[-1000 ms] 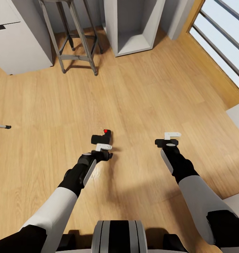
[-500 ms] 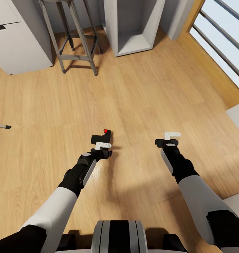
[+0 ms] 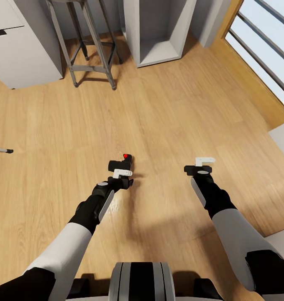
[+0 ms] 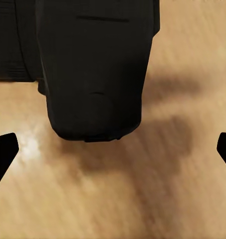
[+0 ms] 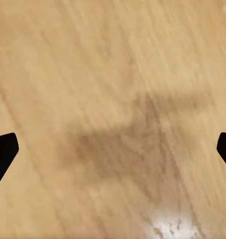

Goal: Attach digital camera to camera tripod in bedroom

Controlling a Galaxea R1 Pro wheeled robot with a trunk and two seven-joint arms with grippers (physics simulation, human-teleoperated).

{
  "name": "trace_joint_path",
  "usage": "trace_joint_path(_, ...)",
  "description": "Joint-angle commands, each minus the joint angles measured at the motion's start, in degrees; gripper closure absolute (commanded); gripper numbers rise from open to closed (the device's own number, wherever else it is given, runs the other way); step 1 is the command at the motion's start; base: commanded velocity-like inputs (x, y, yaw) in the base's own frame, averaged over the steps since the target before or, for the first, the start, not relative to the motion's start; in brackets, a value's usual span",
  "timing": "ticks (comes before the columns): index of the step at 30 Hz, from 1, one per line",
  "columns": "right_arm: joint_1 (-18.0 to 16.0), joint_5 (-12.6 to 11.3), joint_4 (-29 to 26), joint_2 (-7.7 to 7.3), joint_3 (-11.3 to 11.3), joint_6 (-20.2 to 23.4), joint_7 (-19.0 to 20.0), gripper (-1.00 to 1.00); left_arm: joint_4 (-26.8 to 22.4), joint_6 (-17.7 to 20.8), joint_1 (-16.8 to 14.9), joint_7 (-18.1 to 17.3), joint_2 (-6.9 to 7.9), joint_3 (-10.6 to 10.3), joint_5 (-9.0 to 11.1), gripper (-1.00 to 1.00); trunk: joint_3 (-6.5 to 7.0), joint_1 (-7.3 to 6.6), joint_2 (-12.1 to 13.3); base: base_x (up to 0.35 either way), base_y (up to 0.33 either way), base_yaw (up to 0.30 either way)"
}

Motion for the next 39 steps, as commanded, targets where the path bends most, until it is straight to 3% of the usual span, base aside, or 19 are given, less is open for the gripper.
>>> trace_joint_path(1,0.0,-0.4,-0.1,-0.08,0.4,0.3,-0.5,-1.00,-0.1,0.3,0.0,-0.1,0.00,0.0,0.1,-1.00,-0.03,-0.01,0.0,0.000,0.000,0.000)
trace_joint_path(12,0.0,-0.4,-0.1,-0.08,0.4,0.3,-0.5,-1.00,3.7,-0.6,0.0,-0.1,-0.07,-0.1,0.1,-1.00,-0.03,-0.01,0.0,0.000,0.000,0.000)
trace_joint_path(23,0.0,-0.4,-0.1,-0.08,0.4,0.3,-0.5,-1.00,8.5,-8.6,0.0,-0.1,-0.02,-0.1,0.1,-1.00,-0.03,-0.01,0.0,0.000,0.000,0.000)
trace_joint_path(39,0.0,-0.4,-0.1,-0.08,0.4,0.3,-0.5,-1.00,9.0,-9.9,0.0,-0.1,0.00,-0.1,0.1,-1.00,-0.03,-0.01,0.0,0.000,0.000,0.000)
